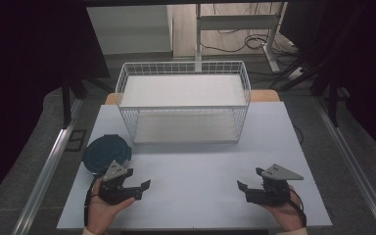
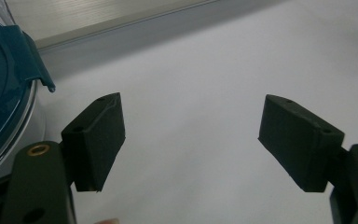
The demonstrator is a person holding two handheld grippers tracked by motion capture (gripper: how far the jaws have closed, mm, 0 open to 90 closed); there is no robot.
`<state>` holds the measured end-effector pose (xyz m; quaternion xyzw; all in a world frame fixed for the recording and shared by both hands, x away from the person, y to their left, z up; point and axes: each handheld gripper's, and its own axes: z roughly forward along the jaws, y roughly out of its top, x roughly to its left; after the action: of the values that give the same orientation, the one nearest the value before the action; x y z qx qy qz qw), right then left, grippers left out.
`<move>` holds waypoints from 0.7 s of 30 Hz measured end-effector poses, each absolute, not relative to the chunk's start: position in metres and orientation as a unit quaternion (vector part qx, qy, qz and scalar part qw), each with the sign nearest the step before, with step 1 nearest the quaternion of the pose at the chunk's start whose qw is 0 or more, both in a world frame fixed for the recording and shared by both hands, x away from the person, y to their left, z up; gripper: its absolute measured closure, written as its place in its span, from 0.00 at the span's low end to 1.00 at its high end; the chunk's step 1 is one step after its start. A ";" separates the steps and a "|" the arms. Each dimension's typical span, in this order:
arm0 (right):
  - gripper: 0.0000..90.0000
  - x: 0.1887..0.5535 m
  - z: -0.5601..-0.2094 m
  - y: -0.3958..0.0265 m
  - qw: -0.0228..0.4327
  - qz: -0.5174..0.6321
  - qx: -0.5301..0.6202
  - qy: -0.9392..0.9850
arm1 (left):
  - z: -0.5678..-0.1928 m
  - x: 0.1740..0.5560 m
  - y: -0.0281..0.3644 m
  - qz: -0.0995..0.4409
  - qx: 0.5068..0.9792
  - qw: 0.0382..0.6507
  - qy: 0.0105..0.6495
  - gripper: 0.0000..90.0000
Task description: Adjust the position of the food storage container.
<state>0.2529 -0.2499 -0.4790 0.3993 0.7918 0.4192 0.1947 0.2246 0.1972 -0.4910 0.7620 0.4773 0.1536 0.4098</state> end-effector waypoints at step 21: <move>0.26 0.262 -0.484 -0.256 0.161 0.423 0.411 0.791 | -0.491 0.222 0.195 0.152 0.769 0.407 0.469 0.28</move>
<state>0.2622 -0.2559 -0.4841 0.4113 0.7915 0.4226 0.1606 0.2219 0.1955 -0.4908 0.7687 0.4693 0.1517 0.4072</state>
